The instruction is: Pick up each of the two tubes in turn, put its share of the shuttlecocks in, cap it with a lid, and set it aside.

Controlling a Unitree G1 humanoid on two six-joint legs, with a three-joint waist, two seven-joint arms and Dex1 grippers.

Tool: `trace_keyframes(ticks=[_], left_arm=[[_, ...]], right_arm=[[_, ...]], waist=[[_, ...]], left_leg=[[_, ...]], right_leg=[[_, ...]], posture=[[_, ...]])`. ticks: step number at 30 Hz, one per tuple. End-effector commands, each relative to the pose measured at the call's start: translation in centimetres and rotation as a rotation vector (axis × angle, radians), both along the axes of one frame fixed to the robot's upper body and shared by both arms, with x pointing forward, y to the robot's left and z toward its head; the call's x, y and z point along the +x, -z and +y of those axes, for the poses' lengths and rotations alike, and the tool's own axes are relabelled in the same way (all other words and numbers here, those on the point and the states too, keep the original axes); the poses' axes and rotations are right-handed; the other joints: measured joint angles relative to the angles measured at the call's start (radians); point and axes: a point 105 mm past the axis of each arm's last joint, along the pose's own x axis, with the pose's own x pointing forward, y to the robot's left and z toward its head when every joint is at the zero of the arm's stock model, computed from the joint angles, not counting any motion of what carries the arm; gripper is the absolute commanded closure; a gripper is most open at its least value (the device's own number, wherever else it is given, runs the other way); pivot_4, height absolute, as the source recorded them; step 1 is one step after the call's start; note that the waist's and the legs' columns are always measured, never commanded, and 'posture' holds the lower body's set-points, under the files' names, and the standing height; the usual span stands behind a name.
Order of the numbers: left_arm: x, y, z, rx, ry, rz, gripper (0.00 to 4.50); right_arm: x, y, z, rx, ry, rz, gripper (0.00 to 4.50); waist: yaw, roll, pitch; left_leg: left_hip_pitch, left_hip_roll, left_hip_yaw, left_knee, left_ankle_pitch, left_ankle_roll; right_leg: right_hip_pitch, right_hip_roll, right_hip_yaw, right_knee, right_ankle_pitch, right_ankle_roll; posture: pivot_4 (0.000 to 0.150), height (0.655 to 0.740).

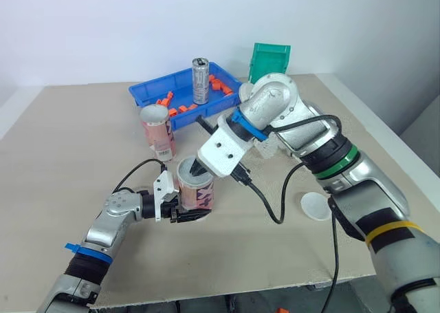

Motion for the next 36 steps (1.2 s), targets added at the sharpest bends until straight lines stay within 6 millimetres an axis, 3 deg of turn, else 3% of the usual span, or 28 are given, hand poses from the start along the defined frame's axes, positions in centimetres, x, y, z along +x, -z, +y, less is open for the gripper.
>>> trace_keyframes(ticks=[1, 6, 7, 9, 11, 16, 20, 24, 28, 32, 36], left_arm=[[-1.1, 3.3, 0.4, 0.098, 0.010, 0.120, 1.24], [-1.1, 3.3, 0.4, 0.099, 0.012, 0.117, 1.24], [-1.0, 3.3, 0.4, 0.099, 0.012, 0.116, 1.24], [-0.9, 3.3, 0.4, 0.100, 0.014, 0.114, 1.24], [-0.8, 3.2, 0.4, 0.102, 0.017, 0.112, 1.24], [-0.6, 3.0, 0.3, 0.103, 0.029, 0.102, 1.24], [-0.3, 2.7, 0.2, 0.100, 0.039, 0.077, 1.24], [-0.2, 2.3, 0.0, 0.085, 0.044, 0.069, 1.24], [0.1, 1.4, -0.2, 0.061, 0.051, 0.044, 1.24], [0.1, 1.4, -0.3, 0.058, 0.070, 0.023, 1.24], [0.1, 0.9, -0.5, 0.019, 0.098, 0.042, 0.02]], right_arm=[[1.2, 4.1, -1.0, -0.163, 0.074, 0.060, 4.45], [1.1, -2.0, 0.3, 0.108, 0.172, 0.299, 4.45], [1.6, -3.1, 0.0, 0.151, 0.203, 0.321, 4.17], [2.4, -4.9, -1.3, 0.218, 0.274, 0.354, 3.53], [2.8, -5.9, -2.9, 0.263, 0.321, 0.376, 2.57], [1.6, -7.4, -7.0, 0.377, 0.382, 0.458, 0.23], [0.2, -6.2, -9.1, 0.455, 0.464, 0.476, 0.10], [0.1, -4.3, -10.4, 0.503, 0.580, 0.459, 0.10], [-0.2, -1.0, -12.1, 0.593, 0.753, 0.497, 0.10], [-1.5, 2.2, -11.7, 0.616, 0.826, 0.535, 0.10], [-2.4, 4.1, -11.2, 0.592, 0.845, 0.540, 0.00]], waist=[[-0.003, -0.001, -0.006], [-0.010, -0.001, -0.007], [-0.011, 0.000, -0.006], [-0.008, 0.001, -0.002], [-0.001, 0.003, -0.001], [0.012, 0.005, 0.001], [0.015, 0.006, 0.002], [0.012, 0.009, 0.005], [0.014, 0.004, 0.007], [0.015, 0.004, 0.008], [0.012, 0.001, 0.012]], left_leg=[[0.000, 0.000, 0.000, 0.000, 0.000, 0.000], [0.001, 0.000, 0.000, 0.000, 0.000, 0.000], [-0.001, 0.000, 0.000, 0.000, 0.000, 0.000], [-0.004, 0.000, 0.000, 0.000, 0.000, 0.000], [-0.012, -0.002, -0.001, 0.000, 0.000, 0.000], [-0.017, -0.003, -0.003, 0.000, -0.004, -0.003], [-0.018, -0.004, -0.006, 0.000, -0.006, 0.000], [-0.018, -0.005, -0.006, 0.002, -0.006, 0.000], [-0.018, -0.005, -0.006, 0.004, -0.006, -0.001], [-0.021, -0.006, -0.006, 0.004, -0.007, -0.002], [-0.021, -0.007, -0.005, 0.005, -0.007, -0.003]], right_leg=[[0.000, 0.000, 0.000, 0.000, 0.000, 0.000], [-0.001, 0.000, 0.001, 0.000, 0.000, 0.000], [-0.001, 0.000, 0.001, 0.000, 0.000, 0.000], [-0.002, 0.000, 0.001, 0.000, 0.000, 0.000], [-0.005, -0.001, 0.001, 0.000, 0.000, 0.000], [-0.006, -0.001, 0.001, -0.001, -0.006, 0.002], [-0.005, 0.000, 0.001, -0.001, -0.008, 0.004], [-0.005, -0.001, 0.001, -0.001, -0.008, 0.005], [-0.004, 0.000, 0.002, -0.001, -0.007, 0.006], [-0.005, -0.001, 0.003, -0.002, -0.008, 0.007], [-0.006, -0.001, 0.004, -0.002, -0.008, 0.008]], posture=[[0.150, 0.7400], [0.150, 0.7400], [0.150, 0.7400], [0.150, 0.7400], [0.150, 0.7400], [0.150, 0.7400], [0.150, 0.7400], [0.150, 0.7400], [0.150, 0.7400], [0.150, 0.7400], [0.150, 0.7400]])
